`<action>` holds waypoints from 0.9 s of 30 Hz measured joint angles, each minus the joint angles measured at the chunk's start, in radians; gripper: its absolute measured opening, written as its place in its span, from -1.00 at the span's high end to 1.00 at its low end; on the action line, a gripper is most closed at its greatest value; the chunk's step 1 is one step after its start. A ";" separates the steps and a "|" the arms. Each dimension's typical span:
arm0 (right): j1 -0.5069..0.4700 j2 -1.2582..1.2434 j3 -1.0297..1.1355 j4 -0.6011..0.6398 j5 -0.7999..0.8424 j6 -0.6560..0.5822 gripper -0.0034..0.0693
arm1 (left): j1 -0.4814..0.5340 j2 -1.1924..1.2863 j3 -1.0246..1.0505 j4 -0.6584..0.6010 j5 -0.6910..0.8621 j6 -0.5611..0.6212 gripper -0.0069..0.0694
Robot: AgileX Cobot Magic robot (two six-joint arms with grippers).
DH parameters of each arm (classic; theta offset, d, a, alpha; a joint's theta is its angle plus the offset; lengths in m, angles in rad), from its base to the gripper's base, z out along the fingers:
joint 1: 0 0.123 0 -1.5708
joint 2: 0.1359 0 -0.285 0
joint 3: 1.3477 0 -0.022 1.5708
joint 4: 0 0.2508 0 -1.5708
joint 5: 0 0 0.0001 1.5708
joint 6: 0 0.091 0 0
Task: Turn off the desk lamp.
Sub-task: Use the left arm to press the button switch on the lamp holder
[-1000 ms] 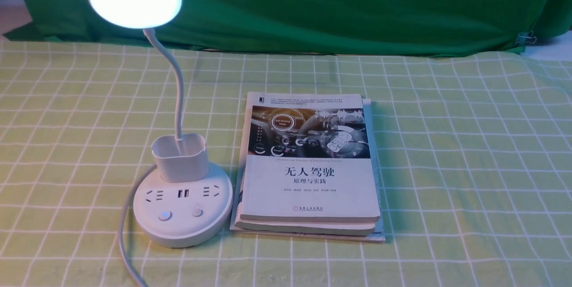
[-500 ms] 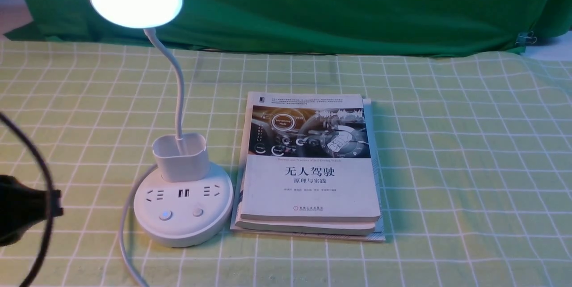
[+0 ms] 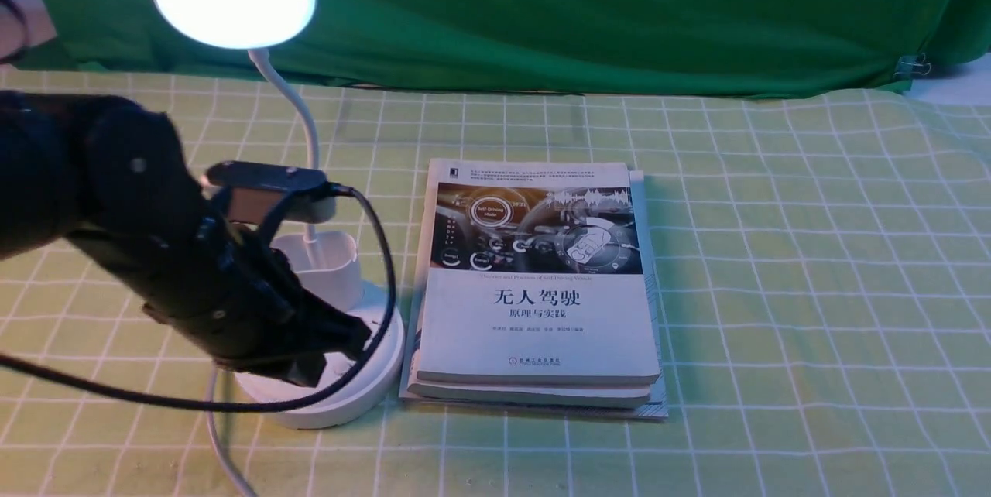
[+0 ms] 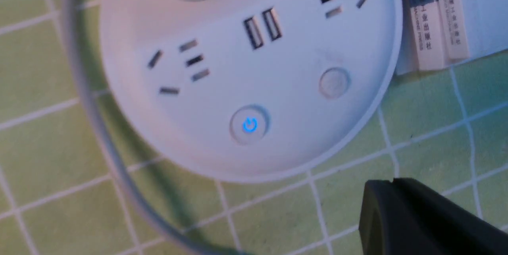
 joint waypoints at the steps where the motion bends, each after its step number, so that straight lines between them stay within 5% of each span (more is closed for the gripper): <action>1: 0.000 0.000 0.000 0.000 0.000 0.000 0.25 | -0.007 0.028 -0.022 0.001 0.003 0.000 0.81; 27: 0.000 0.000 0.000 0.000 0.000 0.000 0.25 | -0.014 0.247 -0.169 0.068 0.041 -0.025 0.81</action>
